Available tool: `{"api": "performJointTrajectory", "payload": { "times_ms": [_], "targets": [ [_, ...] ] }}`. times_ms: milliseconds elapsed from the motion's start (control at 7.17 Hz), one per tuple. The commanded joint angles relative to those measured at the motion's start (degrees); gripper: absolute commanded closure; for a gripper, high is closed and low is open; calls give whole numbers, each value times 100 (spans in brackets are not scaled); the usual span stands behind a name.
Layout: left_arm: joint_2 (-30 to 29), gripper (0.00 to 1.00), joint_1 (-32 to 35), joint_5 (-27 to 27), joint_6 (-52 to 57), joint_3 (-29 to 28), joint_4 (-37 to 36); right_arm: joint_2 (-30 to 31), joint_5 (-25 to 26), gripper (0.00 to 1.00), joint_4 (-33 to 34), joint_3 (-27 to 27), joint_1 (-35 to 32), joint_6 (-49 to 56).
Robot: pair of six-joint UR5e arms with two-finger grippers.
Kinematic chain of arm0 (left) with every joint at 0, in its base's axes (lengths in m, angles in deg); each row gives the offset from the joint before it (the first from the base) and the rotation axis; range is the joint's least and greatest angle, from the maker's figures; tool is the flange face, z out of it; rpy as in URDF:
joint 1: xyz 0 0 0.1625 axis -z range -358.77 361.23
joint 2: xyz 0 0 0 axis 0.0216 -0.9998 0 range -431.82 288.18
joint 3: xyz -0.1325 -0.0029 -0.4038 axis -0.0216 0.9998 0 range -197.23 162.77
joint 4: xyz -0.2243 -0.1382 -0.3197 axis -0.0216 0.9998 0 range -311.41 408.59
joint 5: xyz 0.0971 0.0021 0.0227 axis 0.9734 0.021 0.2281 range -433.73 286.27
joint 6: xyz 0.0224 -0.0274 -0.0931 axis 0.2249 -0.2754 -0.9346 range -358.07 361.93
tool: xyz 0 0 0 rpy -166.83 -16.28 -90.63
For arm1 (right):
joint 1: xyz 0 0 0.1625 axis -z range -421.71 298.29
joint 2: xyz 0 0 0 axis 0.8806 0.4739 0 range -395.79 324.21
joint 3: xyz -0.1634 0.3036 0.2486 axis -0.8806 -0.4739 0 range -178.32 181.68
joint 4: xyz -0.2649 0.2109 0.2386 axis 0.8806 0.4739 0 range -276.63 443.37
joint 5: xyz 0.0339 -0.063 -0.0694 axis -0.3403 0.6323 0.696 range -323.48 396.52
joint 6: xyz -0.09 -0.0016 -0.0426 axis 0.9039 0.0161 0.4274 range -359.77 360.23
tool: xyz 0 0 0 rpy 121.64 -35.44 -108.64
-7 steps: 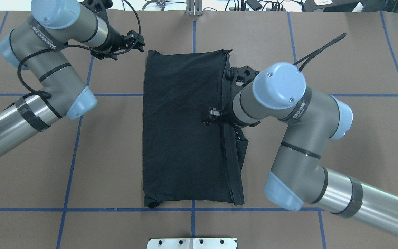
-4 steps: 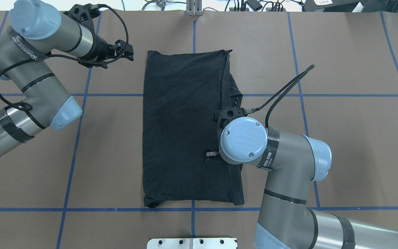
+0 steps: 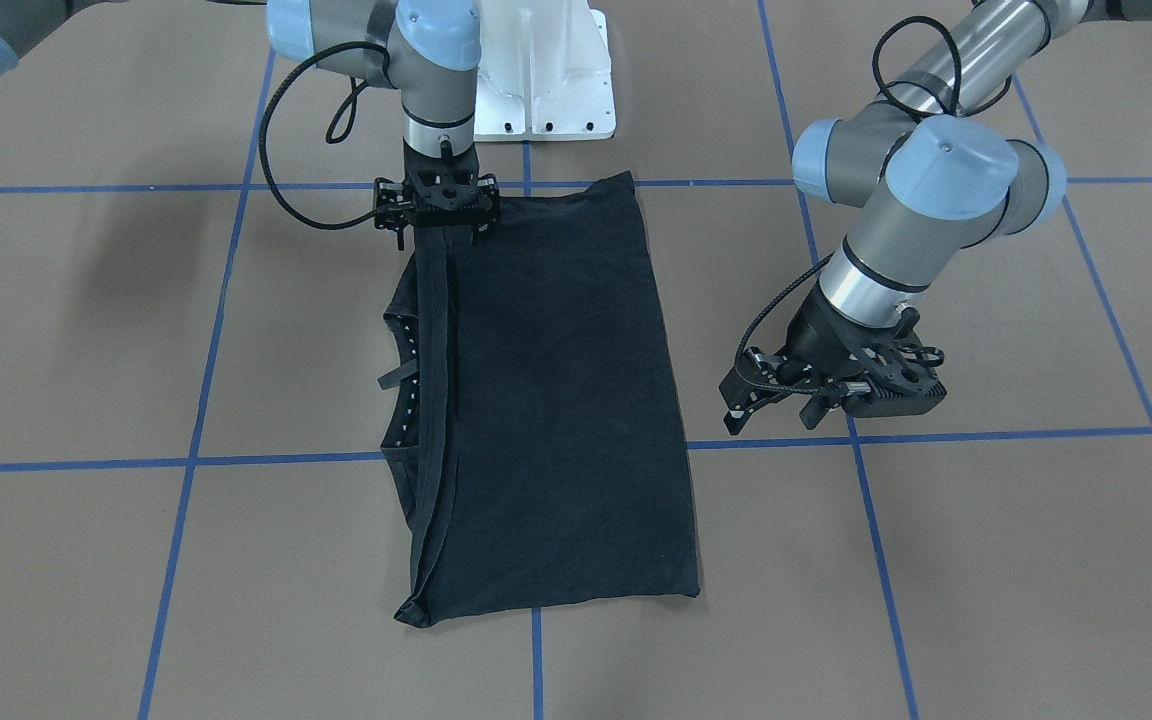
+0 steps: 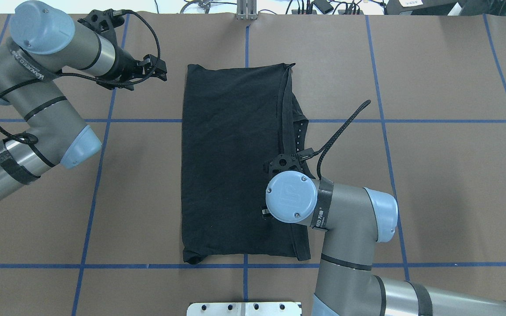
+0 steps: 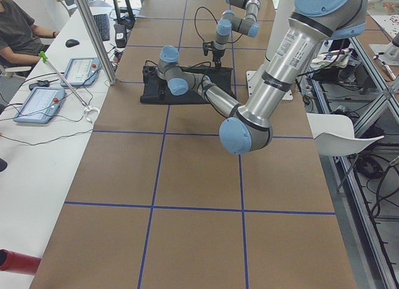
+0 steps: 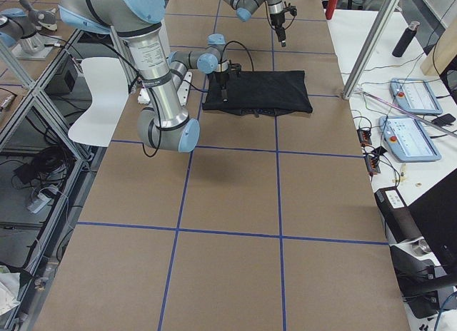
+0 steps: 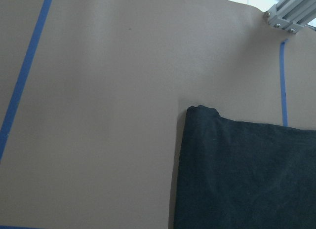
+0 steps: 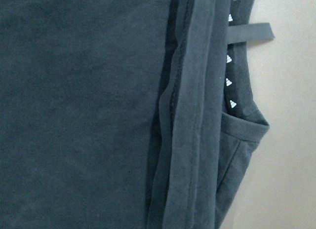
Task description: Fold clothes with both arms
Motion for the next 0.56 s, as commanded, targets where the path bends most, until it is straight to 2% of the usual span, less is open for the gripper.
{"api": "performJointTrajectory", "payload": {
  "times_ms": [0, 418],
  "targets": [
    [5, 0, -16, -1, -2, 0, 1, -41, -4, 0, 2, -127, 48, 35],
    [5, 0, -25, -1, -2, -8, 1, -15, -22, 0, 19, -206, 49, 149]
  ]
}}
